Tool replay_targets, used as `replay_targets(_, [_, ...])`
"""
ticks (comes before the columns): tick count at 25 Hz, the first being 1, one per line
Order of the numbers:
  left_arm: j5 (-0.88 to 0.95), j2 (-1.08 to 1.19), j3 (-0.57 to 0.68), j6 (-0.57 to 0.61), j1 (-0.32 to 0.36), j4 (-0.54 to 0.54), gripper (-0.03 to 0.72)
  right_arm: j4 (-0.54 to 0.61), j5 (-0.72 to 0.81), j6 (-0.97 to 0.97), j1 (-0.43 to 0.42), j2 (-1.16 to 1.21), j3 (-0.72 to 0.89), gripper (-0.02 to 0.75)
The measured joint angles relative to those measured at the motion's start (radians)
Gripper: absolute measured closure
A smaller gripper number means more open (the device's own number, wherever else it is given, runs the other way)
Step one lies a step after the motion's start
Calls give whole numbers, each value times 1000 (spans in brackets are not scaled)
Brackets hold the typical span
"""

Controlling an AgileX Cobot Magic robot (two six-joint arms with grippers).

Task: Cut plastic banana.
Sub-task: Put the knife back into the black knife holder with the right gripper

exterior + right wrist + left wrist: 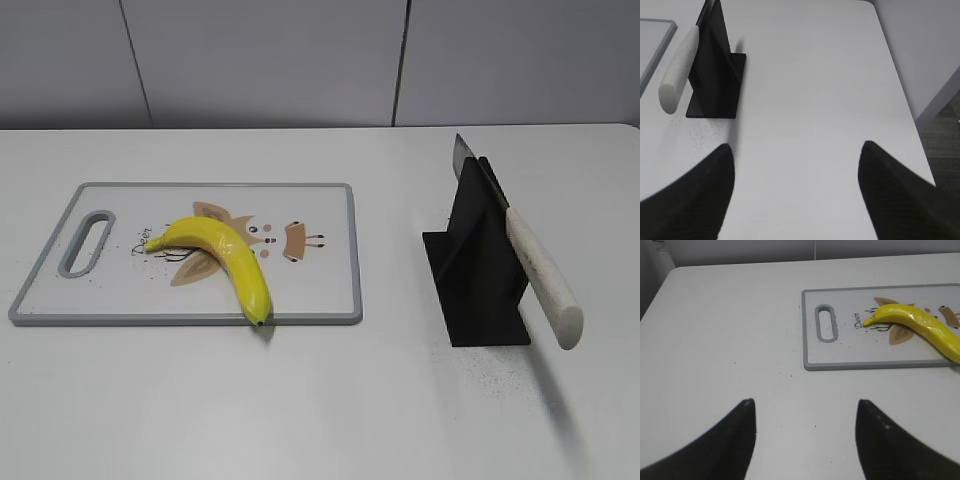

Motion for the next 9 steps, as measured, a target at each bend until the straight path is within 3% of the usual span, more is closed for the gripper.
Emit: replay_targets(9, [0,0,0,0,0,0,97,0,0,0,-1,0,0,157])
